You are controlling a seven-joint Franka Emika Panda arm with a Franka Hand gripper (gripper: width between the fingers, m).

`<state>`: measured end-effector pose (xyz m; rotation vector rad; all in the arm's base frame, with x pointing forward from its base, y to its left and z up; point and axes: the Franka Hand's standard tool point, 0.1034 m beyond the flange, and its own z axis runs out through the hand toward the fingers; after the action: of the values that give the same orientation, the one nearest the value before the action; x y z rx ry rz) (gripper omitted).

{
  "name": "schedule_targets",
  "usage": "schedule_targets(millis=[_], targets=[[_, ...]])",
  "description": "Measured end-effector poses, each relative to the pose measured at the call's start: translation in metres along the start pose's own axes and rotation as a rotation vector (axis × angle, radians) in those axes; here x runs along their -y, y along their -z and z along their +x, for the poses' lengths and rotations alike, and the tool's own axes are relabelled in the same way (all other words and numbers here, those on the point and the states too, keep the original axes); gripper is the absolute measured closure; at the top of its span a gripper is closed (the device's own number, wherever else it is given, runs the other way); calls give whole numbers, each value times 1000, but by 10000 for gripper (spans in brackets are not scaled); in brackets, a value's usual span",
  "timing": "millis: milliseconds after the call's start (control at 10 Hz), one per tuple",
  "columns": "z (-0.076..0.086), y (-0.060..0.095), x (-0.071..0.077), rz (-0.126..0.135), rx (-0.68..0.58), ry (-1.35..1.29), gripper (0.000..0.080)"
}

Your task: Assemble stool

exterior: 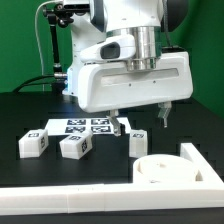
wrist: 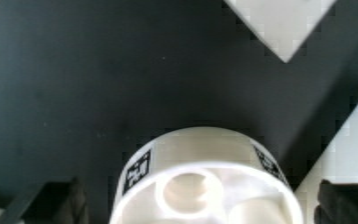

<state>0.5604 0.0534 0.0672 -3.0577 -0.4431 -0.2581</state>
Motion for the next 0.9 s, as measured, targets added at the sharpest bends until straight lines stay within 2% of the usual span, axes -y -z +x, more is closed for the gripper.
schedule_targets(millis=[100, 300, 500, 900], targets=[[-3, -1, -4, 13, 7, -117, 151], [-10, -4, -1, 33, 46, -397, 151], [-11, -5, 2, 45, 43, -538, 151], [-13, -7, 8, 52, 56, -631, 151]])
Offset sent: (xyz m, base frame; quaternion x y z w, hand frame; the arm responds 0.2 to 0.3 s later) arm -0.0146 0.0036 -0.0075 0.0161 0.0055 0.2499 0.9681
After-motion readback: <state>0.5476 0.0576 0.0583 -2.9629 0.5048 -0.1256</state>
